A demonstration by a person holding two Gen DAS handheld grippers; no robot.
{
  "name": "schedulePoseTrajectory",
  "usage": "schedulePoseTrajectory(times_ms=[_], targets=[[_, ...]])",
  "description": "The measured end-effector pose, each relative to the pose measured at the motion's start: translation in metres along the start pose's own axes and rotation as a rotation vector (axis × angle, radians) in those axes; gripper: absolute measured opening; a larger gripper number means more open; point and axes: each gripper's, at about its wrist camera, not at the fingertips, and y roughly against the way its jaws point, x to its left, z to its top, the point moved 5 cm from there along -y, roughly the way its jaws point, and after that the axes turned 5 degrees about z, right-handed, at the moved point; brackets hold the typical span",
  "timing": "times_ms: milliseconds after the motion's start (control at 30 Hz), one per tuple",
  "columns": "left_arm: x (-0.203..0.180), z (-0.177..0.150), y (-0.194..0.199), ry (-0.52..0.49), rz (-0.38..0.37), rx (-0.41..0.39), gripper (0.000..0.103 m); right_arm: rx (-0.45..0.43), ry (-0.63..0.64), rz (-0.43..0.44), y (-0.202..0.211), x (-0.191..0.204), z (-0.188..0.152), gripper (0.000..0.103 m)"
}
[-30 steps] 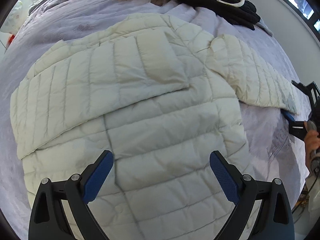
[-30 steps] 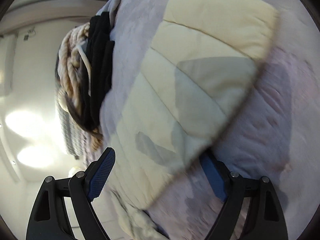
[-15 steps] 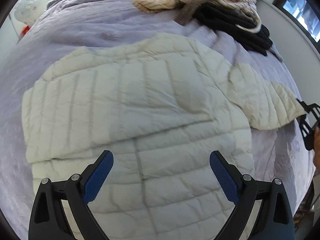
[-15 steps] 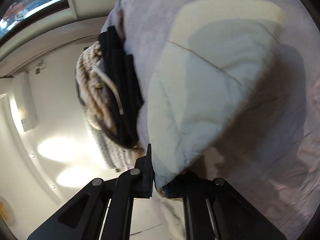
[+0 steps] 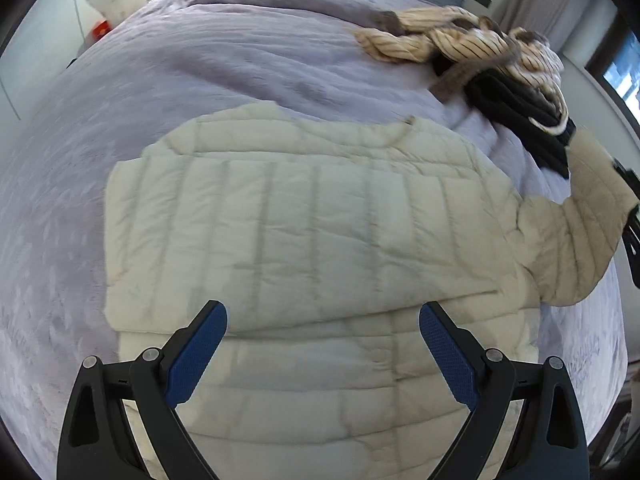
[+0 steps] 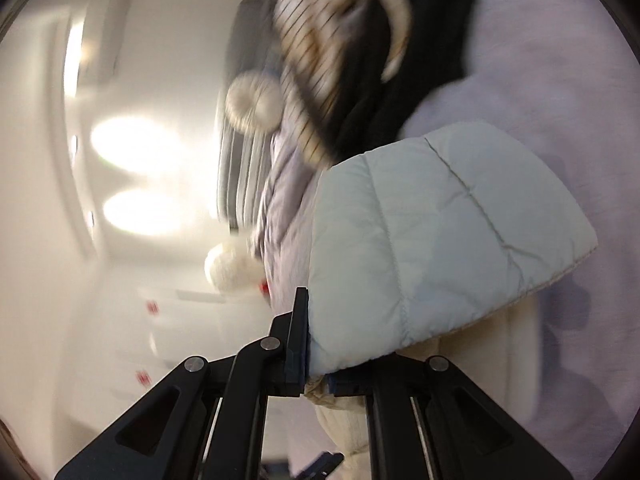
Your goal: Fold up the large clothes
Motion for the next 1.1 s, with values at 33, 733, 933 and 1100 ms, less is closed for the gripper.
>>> schedulePoseTrajectory(times_ms=[33, 733, 933, 1100], targets=[[0.005, 0.000, 0.001, 0.003, 0.003, -0.005, 0.097, 0.025, 0.022, -0.008, -0.013, 0.004, -0.008, 0.008], [0.089, 0.001, -0.007, 0.170, -0.002, -0.022, 0.097, 0.431, 0.445, -0.532, -0.190, -0.040, -0.183, 0.010], [0.087, 0.004, -0.010, 0.183, -0.027, -0.029, 0.097, 0.353, 0.513, -0.529, -0.167, -0.002, -0.178, 0.067], [0.087, 0.010, -0.010, 0.191, -0.079, -0.048, 0.097, 0.220, 0.403, -0.547, -0.143, -0.009, -0.143, 0.063]])
